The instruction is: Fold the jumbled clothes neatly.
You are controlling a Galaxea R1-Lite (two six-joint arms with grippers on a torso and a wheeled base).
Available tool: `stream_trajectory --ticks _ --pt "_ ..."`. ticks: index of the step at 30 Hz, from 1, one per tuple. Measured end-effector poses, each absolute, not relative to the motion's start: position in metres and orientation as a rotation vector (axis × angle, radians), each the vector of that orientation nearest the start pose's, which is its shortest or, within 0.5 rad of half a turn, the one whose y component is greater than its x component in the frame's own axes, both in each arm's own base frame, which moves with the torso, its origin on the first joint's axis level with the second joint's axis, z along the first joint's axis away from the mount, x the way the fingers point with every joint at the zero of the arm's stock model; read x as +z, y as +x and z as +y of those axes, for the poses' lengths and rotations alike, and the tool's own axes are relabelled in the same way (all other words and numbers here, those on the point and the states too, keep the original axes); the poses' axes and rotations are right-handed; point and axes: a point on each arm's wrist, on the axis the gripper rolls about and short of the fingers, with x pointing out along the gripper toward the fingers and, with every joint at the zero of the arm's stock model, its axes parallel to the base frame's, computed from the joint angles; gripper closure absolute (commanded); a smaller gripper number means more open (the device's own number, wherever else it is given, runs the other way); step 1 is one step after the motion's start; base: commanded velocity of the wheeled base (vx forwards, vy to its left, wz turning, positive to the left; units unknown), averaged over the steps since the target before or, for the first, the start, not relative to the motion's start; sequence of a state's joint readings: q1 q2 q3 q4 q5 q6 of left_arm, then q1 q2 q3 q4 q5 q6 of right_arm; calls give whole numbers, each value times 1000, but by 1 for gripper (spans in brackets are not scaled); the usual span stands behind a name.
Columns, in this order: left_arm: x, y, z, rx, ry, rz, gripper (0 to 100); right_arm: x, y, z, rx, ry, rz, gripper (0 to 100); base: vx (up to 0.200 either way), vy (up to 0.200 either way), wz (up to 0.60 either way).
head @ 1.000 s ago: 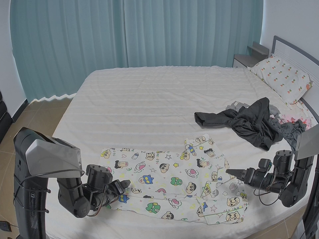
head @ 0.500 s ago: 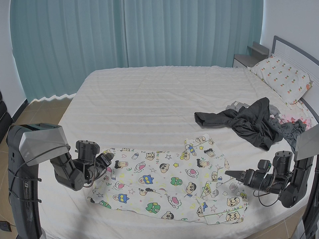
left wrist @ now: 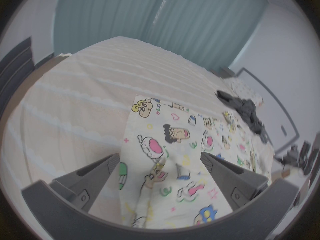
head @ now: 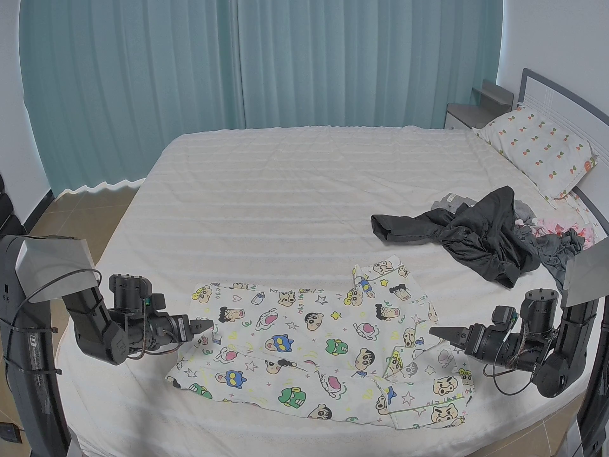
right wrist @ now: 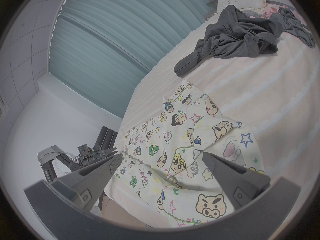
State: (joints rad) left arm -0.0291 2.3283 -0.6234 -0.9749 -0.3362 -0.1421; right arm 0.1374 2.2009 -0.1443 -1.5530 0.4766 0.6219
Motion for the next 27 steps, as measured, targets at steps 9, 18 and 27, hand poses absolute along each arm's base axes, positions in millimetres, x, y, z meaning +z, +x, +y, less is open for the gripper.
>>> stream_trajectory --ticks 9,18,27 --pt "-50 316 -13 -431 -141 801 0 4 245 44 426 676 684 0 0 0 0" --pt "-58 313 -14 -468 -161 827 0 3 245 44 428 677 687 0 0 0 0" --pt "-63 308 -14 -478 -144 846 100 3 245 45 428 678 688 0 0 0 0"
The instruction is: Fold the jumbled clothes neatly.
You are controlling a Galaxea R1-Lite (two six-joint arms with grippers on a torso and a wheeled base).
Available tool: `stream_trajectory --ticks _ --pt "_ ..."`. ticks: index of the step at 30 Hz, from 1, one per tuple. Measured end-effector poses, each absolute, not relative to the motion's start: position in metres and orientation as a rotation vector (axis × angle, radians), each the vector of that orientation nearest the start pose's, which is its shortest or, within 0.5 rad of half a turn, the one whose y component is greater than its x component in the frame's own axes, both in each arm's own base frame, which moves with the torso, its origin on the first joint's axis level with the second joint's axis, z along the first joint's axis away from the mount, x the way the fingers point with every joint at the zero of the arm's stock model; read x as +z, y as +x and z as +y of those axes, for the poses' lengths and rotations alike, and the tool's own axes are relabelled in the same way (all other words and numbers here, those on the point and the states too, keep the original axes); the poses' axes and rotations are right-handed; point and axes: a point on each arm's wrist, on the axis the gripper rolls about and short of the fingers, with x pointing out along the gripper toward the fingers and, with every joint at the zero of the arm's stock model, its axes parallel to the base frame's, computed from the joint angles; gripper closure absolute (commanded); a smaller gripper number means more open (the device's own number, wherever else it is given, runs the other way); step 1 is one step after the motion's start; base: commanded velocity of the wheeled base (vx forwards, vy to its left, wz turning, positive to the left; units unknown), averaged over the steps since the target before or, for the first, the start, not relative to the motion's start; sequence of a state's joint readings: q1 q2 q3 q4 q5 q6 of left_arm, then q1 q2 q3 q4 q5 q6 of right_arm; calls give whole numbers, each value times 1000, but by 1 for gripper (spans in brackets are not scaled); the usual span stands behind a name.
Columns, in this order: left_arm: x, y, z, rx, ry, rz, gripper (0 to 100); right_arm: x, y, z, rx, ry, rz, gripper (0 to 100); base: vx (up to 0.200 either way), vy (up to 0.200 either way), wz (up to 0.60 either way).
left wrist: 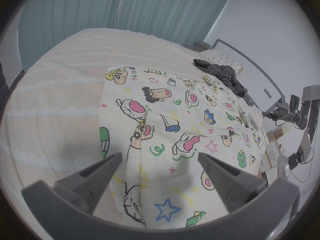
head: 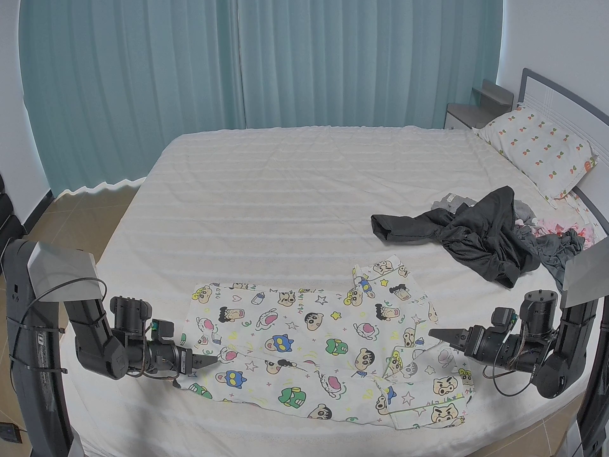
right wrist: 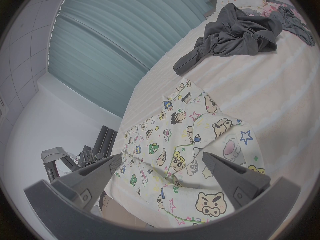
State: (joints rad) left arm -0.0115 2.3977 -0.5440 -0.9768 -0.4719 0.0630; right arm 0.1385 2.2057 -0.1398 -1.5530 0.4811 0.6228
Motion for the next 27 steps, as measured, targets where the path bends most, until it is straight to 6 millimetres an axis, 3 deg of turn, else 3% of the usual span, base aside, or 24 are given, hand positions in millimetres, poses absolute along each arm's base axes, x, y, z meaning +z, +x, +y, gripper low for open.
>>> stream_trajectory --ticks 12,19,27 --pt "-63 295 -9 -466 -152 880 100 0 244 45 425 678 699 0 0 0 0" --pt "-52 284 -5 -453 -164 902 100 0 244 47 433 675 706 0 0 0 0" --pt "-37 265 -2 -437 -194 1041 100 0 242 49 438 673 712 0 0 0 0"
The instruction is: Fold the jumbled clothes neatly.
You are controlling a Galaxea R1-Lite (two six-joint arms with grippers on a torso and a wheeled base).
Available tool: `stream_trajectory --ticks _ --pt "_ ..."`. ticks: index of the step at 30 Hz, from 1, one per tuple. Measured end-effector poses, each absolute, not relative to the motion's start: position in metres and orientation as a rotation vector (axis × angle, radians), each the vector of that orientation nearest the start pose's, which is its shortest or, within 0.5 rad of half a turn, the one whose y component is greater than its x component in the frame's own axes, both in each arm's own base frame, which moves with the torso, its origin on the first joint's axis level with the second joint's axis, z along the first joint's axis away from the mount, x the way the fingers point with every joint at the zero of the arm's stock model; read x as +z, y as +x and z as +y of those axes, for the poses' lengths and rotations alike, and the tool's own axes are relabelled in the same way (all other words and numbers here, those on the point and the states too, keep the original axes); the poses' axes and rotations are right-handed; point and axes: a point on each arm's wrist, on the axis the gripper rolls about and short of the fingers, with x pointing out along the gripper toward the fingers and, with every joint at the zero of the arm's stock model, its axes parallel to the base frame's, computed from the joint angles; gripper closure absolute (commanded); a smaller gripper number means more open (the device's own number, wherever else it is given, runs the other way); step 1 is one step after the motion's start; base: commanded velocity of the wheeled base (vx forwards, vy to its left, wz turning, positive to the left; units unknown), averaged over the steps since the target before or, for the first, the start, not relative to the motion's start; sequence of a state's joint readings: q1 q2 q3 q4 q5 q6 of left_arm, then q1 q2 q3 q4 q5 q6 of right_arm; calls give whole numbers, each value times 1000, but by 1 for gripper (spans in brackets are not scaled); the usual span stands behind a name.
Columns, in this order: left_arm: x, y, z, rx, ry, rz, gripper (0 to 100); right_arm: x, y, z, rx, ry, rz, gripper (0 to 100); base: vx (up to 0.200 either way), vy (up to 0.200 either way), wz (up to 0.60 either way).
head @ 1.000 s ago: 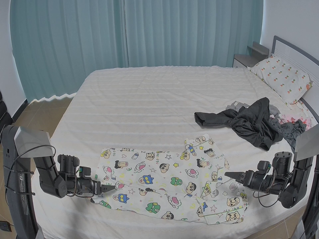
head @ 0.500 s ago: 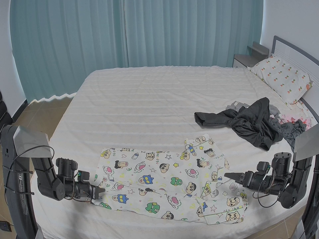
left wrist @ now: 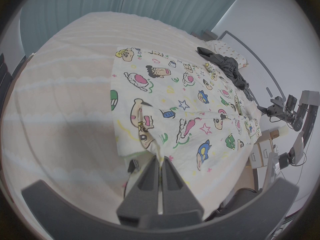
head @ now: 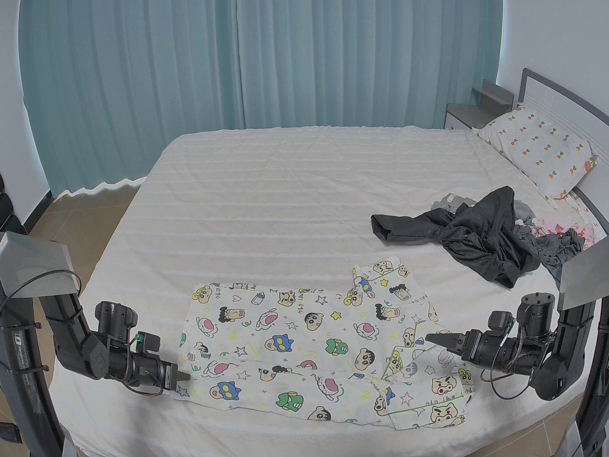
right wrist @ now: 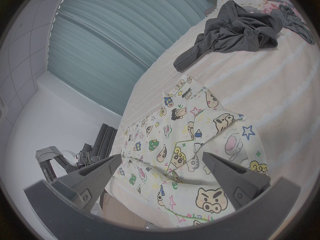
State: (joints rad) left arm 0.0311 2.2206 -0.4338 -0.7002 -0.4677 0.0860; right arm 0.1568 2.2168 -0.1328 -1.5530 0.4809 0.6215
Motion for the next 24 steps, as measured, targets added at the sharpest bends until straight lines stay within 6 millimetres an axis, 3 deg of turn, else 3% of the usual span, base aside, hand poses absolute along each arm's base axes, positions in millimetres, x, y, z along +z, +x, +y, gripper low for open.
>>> stream_trajectory --ticks 15,16,24 --pt "-26 252 10 -400 -174 1055 100 -1 241 50 441 671 716 0 0 0 0" --pt "-26 252 10 -396 -170 1056 0 -1 241 50 441 671 716 0 0 0 0" --pt "-27 252 9 -324 -232 1079 0 -1 241 49 438 676 717 0 0 0 0"
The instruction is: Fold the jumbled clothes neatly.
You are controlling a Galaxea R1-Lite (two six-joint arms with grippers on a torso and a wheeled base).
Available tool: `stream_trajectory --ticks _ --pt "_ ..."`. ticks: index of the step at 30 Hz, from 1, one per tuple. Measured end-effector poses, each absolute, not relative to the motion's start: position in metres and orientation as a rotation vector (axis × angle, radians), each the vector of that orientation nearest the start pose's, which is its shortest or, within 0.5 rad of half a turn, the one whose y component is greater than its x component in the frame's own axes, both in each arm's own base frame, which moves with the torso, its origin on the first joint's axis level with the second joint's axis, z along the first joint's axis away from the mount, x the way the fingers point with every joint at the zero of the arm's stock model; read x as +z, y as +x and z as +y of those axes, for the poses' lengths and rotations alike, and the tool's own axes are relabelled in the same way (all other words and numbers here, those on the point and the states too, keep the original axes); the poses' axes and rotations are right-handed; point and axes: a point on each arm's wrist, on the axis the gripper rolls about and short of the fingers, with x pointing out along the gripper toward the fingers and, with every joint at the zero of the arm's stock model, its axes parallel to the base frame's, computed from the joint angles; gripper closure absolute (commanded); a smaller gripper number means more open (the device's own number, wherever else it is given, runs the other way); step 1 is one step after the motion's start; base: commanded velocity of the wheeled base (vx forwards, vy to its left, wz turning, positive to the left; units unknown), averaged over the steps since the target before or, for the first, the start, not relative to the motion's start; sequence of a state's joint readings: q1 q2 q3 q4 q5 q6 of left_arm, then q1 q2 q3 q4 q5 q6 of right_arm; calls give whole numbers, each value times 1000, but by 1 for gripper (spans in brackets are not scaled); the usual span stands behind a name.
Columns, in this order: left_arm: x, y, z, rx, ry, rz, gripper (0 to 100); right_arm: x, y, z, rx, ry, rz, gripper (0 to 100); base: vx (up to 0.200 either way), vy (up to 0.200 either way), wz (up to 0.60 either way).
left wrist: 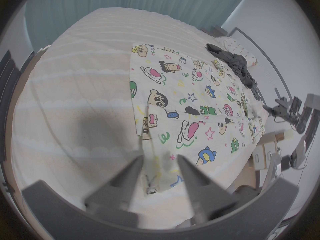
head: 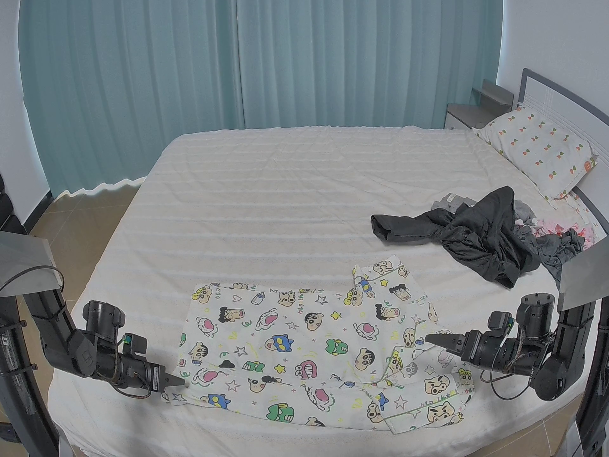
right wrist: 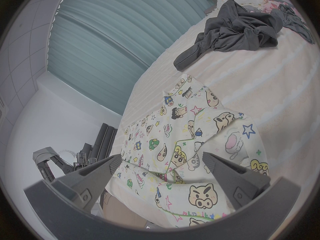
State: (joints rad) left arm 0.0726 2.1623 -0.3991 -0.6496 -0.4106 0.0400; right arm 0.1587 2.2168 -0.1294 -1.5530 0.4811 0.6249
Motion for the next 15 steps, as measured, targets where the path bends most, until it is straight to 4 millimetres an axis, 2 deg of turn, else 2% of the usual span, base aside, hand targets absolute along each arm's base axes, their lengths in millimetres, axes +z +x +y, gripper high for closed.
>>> stream_trajectory --ticks 7,15 --pt "-21 249 8 -257 -472 1064 0 0 240 49 438 678 721 0 0 0 0" --pt "-9 247 11 -231 -623 894 0 2 239 48 434 685 713 0 0 0 0"
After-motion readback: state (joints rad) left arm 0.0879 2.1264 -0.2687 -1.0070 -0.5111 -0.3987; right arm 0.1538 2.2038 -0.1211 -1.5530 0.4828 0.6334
